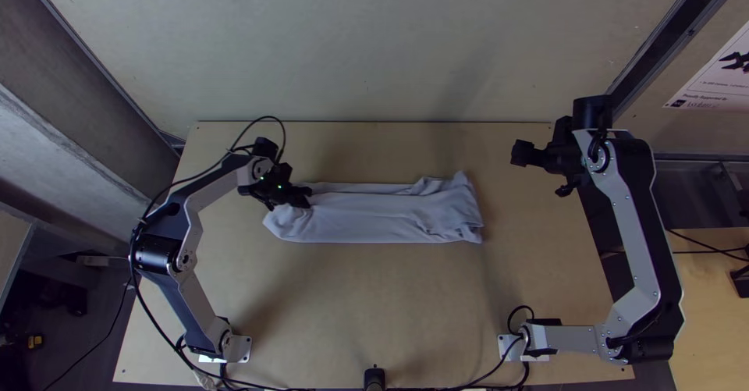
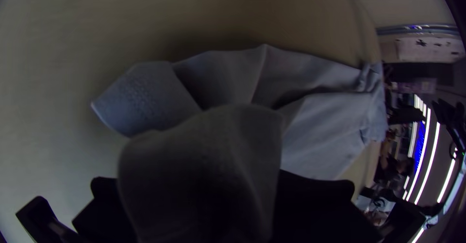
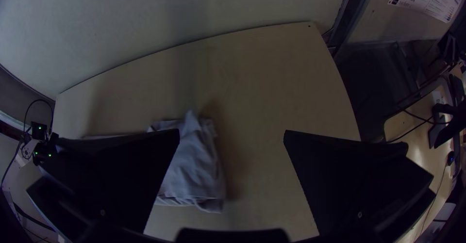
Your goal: Fold the t-shirt
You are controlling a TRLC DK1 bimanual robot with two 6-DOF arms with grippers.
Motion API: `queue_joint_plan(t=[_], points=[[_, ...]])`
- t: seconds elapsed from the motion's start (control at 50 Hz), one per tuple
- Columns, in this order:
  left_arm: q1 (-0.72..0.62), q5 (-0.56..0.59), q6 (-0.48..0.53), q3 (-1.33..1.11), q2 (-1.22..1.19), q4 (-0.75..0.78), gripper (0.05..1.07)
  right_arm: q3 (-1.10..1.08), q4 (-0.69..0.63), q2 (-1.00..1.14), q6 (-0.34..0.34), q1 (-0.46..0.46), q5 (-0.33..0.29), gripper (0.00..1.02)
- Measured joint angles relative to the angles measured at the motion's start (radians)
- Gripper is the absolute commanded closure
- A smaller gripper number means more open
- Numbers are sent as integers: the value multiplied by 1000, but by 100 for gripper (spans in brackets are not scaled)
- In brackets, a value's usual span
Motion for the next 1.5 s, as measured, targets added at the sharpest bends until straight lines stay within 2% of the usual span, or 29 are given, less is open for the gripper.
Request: queue_joint_plan(t=[0.1,0.46,0.8,1.06,1.28,1.5], points=[[76,-87,45,34,0,-50,105,-19,2,0,12,16,0,4],[428,-208,284,98,-14,-188,105,-102,111,-2,75,85,1,4],[598,-368,472,295,-19,-329,105,-166,154,-6,117,124,5,4],[555,-451,505,504,-45,-516,105,-203,161,-35,125,124,5,4],[397,-533,492,605,-71,-632,105,-264,172,-79,132,114,5,4],[235,-569,440,621,-74,-653,105,-320,184,-150,132,81,5,4]])
